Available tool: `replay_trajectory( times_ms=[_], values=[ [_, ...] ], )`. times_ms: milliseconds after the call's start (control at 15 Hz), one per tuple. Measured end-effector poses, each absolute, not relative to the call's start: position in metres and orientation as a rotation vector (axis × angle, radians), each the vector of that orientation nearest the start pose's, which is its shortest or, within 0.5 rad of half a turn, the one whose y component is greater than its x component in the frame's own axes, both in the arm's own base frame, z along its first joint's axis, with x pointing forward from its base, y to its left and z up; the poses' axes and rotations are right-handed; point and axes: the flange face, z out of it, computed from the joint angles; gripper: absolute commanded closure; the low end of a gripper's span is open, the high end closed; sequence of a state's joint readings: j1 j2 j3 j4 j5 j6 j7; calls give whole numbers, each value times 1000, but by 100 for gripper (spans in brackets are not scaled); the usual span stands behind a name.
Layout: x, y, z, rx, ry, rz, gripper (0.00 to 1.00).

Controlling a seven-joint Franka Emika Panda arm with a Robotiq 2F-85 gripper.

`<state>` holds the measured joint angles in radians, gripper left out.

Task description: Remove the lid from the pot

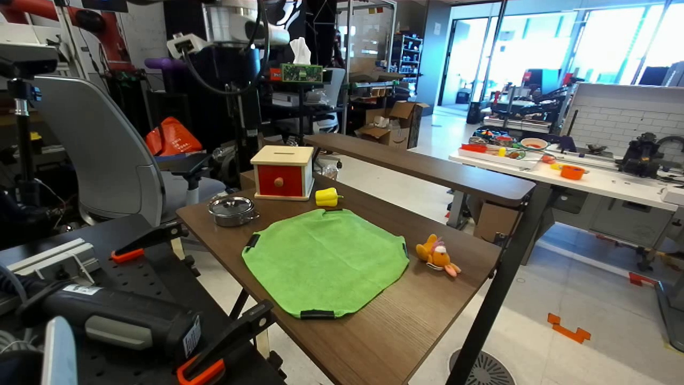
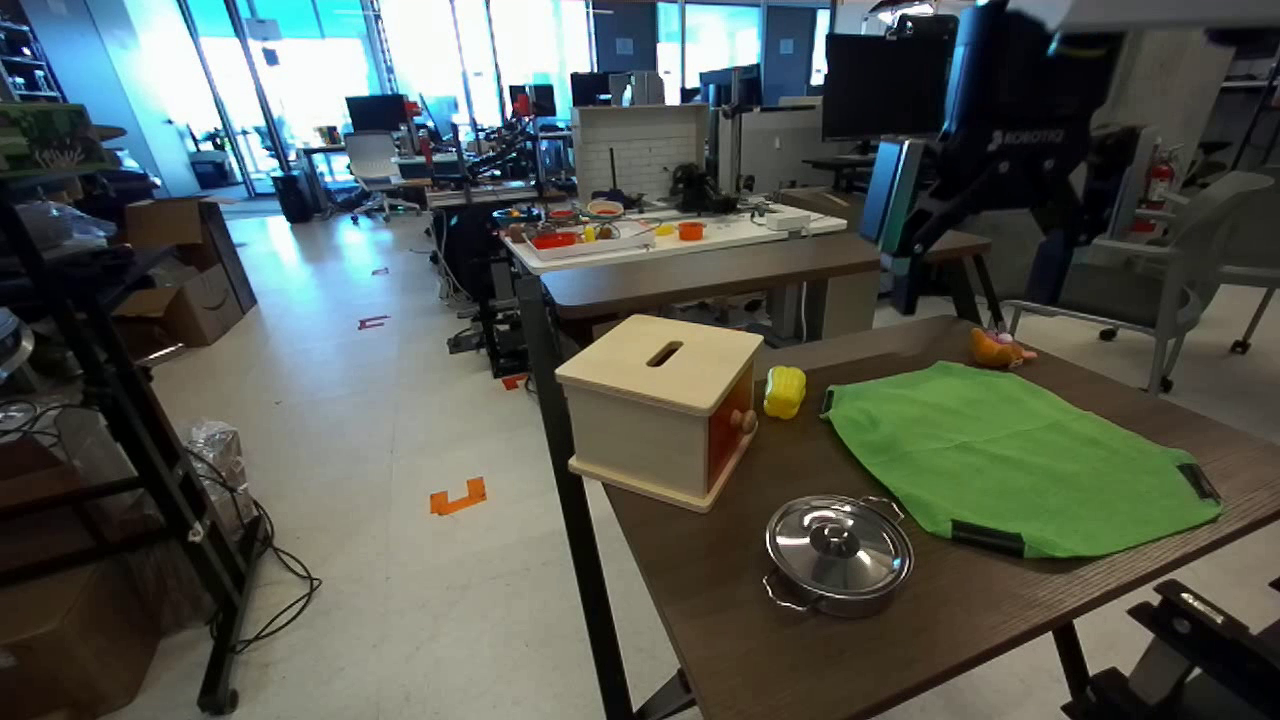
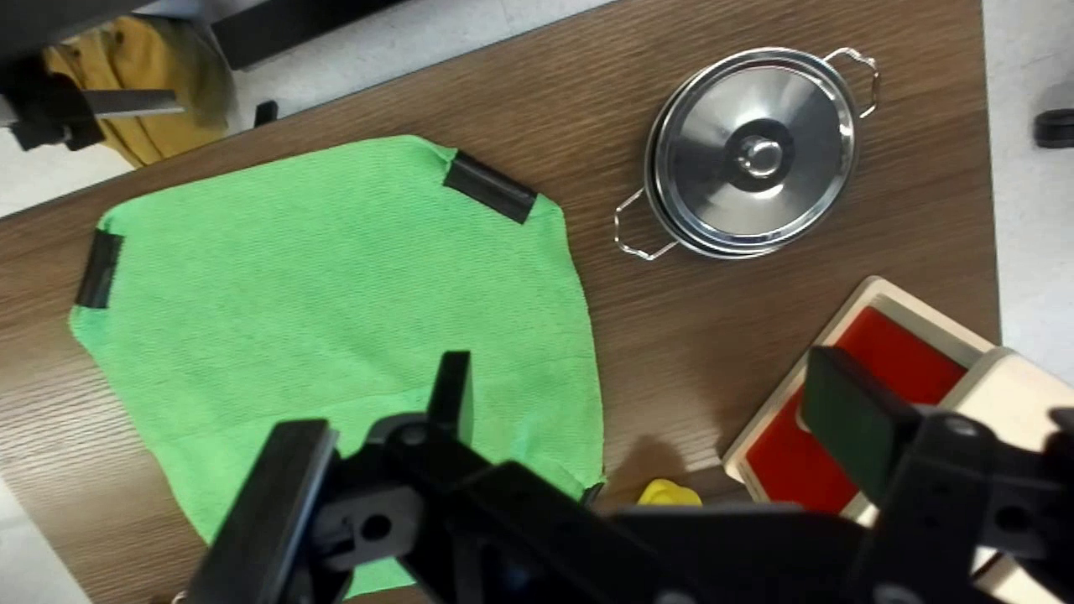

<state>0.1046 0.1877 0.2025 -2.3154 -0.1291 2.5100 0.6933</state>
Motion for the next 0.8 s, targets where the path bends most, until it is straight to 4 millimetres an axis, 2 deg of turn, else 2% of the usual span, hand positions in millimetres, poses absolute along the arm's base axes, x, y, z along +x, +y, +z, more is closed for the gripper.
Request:
replay_trajectory(
  times_ms=[400,800],
  values=[
    [503,197,208,-3076,399,51,0],
    [513,224,176,-3051,355,123,0]
  ],
)
